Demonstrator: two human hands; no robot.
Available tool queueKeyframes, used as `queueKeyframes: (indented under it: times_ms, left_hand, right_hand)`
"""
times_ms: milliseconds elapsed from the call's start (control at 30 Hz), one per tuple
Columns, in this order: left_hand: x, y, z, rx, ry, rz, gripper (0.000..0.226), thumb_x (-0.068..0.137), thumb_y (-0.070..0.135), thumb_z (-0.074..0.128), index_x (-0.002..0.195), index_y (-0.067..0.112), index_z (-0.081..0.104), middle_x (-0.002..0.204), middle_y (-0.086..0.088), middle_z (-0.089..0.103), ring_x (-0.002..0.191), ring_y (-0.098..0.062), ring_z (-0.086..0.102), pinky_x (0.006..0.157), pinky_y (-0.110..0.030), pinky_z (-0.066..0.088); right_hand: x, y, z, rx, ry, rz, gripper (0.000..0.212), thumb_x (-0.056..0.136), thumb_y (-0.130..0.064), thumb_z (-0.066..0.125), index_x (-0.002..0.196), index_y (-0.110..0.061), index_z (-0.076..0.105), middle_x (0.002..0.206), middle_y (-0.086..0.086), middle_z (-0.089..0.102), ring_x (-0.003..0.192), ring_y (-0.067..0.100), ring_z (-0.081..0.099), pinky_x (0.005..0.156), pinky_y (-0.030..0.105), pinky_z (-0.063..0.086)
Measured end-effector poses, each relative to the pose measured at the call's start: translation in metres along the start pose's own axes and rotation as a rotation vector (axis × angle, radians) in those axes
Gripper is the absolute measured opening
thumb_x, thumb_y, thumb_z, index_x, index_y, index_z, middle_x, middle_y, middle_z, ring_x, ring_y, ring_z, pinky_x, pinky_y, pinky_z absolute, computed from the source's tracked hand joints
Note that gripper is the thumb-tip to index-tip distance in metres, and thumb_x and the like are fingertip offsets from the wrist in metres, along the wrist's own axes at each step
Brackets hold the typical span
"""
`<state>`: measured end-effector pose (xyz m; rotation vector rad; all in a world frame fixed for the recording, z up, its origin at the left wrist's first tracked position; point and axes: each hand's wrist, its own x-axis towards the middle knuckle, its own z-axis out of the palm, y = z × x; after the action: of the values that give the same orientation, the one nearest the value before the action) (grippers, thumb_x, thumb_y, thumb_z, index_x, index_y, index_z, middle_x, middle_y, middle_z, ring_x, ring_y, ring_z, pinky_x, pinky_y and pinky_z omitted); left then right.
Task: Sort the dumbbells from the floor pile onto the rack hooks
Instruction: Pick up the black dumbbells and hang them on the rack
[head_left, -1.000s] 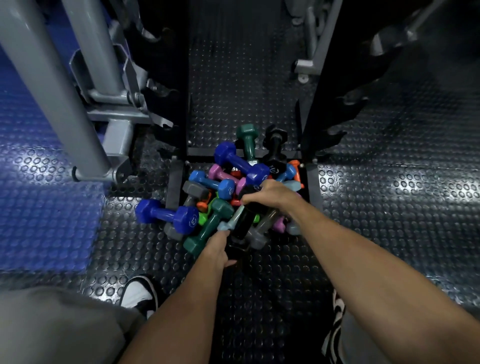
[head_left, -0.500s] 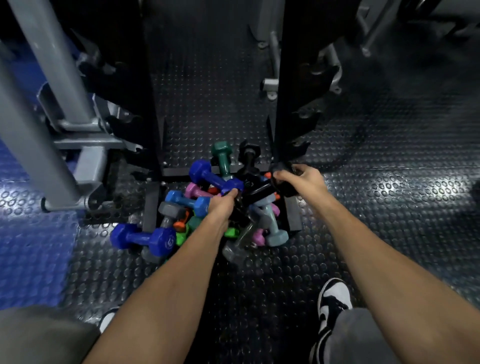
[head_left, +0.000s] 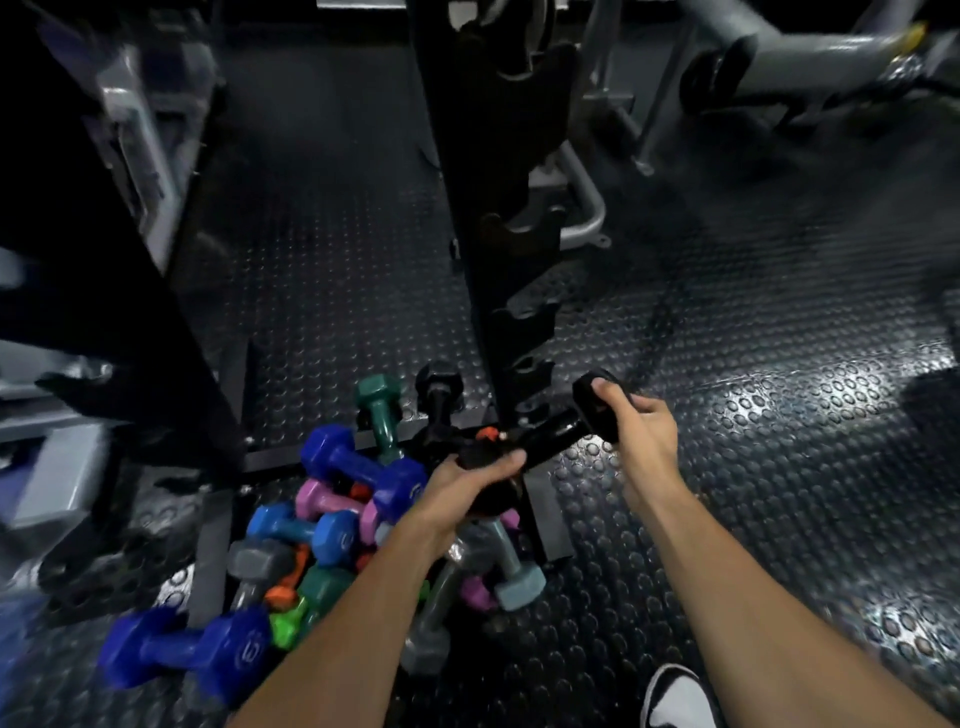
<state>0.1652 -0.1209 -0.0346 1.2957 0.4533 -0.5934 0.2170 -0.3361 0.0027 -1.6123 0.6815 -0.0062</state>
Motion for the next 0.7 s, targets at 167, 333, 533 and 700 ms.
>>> queueKeyframes:
  times_ms: [167, 333, 533, 700]
  left_hand:
    - [0.017, -0.005, 0.025, 0.139, 0.013, 0.017, 0.064, 0.063, 0.025, 0.097, 0.117, 0.015, 0.063, 0.095, -0.004, 0.080, 0.088, -0.024, 0.077, 0.075, -0.047, 0.064]
    - [0.045, -0.008, 0.035, 0.226, -0.002, 0.057, 0.070, 0.058, 0.037, 0.098, 0.117, 0.018, 0.066, 0.100, -0.003, 0.079, 0.088, -0.022, 0.078, 0.080, -0.047, 0.063]
    - [0.079, -0.012, 0.040, 0.225, -0.027, 0.074, 0.046, 0.066, 0.026, 0.096, 0.103, 0.014, 0.071, 0.096, -0.006, 0.079, 0.091, -0.024, 0.078, 0.084, -0.052, 0.062]
    - [0.101, -0.014, 0.039, 0.154, -0.027, 0.039, 0.038, 0.070, 0.030, 0.093, 0.098, 0.013, 0.074, 0.097, -0.010, 0.079, 0.093, -0.026, 0.076, 0.083, -0.046, 0.061]
  right_hand:
    - [0.030, 0.020, 0.006, 0.095, 0.055, 0.016, 0.058, 0.071, -0.070, 0.077, 0.105, -0.025, 0.063, 0.108, 0.001, 0.073, 0.105, 0.020, 0.069, 0.102, 0.042, 0.052]
    - [0.063, 0.025, 0.011, 0.068, -0.015, 0.030, 0.046, 0.080, -0.072, 0.069, 0.100, -0.032, 0.059, 0.112, 0.000, 0.071, 0.110, 0.020, 0.066, 0.106, 0.043, 0.050]
    - [0.122, 0.036, 0.030, -0.017, -0.073, 0.026, 0.088, 0.065, -0.085, 0.075, 0.105, -0.007, 0.070, 0.097, 0.011, 0.078, 0.091, 0.023, 0.076, 0.096, 0.042, 0.058]
    - [0.162, 0.059, 0.051, -0.009, -0.096, 0.051, 0.080, 0.059, -0.082, 0.074, 0.110, -0.023, 0.063, 0.108, 0.003, 0.076, 0.101, 0.023, 0.074, 0.097, 0.050, 0.058]
